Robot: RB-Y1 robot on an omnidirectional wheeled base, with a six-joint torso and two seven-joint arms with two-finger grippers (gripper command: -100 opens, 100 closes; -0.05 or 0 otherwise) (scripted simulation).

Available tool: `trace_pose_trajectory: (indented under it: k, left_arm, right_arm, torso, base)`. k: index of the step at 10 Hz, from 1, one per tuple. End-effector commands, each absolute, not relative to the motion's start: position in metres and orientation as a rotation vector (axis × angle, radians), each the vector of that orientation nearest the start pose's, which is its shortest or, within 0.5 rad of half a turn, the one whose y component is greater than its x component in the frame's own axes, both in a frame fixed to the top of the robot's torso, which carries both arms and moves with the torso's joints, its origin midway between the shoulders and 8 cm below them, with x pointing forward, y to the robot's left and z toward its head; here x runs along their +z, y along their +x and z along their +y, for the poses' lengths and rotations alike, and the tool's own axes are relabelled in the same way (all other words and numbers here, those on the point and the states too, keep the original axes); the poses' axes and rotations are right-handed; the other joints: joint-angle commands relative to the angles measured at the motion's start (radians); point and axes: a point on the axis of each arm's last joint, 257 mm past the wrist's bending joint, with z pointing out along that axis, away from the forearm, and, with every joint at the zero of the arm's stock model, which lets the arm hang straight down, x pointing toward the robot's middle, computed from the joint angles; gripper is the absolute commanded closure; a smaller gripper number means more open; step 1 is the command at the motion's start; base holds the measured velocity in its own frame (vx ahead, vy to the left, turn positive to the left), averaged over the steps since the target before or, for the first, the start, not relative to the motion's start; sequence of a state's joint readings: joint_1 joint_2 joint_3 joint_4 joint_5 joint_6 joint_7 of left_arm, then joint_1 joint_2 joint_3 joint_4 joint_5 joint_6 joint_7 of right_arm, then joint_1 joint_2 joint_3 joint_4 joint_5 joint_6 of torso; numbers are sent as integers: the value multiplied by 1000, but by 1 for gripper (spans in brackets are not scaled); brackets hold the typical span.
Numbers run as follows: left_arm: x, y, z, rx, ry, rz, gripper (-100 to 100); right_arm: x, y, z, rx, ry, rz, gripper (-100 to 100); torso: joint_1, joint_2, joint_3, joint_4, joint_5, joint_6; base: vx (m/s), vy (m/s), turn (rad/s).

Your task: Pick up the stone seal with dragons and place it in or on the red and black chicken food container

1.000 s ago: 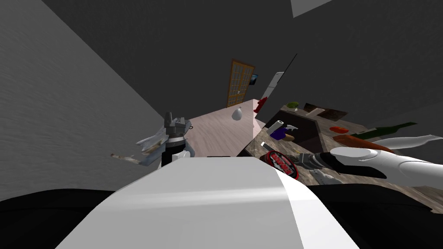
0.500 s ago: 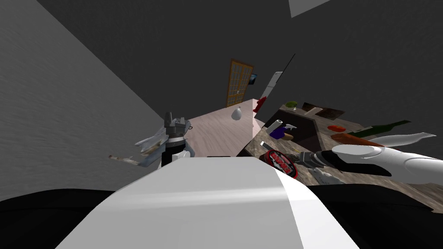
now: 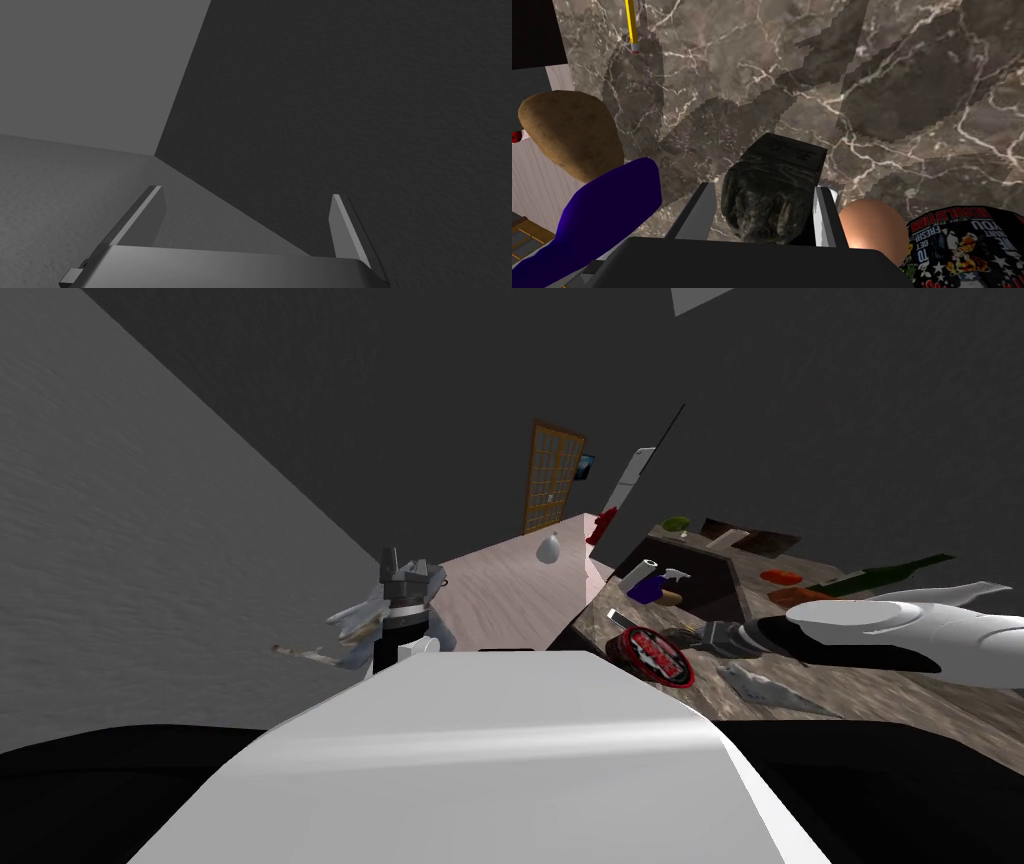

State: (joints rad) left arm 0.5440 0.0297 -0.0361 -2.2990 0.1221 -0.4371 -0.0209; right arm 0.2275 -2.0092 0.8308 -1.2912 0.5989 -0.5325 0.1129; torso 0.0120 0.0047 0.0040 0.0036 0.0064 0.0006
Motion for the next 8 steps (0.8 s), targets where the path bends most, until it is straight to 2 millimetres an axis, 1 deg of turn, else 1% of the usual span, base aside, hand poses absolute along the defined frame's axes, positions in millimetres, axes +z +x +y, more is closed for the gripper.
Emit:
trace_pose_trajectory:
  k: [1,4,7,8]
  left_arm:
    - [6,348,284,-1363,-780,628,0]
    - [6,348,284,-1363,-780,628,0]
    - [6,348,284,-1363,-780,628,0]
    - [6,348,284,-1363,-780,628,0]
  right_arm:
    - [-201,205,-723,-511,-1133,2758,100]
    - [-176,224,-720,-532,-1121,2729,100]
    - [-153,239,-712,-534,-1112,2703,100]
    - [-139,248,-706,-531,-1109,2688,100]
  torso:
    - [0,0,0,0,0,0]
    - [-1,0,0,0,0,0]
    - [0,-1,0,0,0,0]
    - [-2,-1,-1,0,0,0]
  base:
    - [-37,87,-17]
    - [-46,75,-10]
    - [-40,70,-3]
    - [-28,64,5]
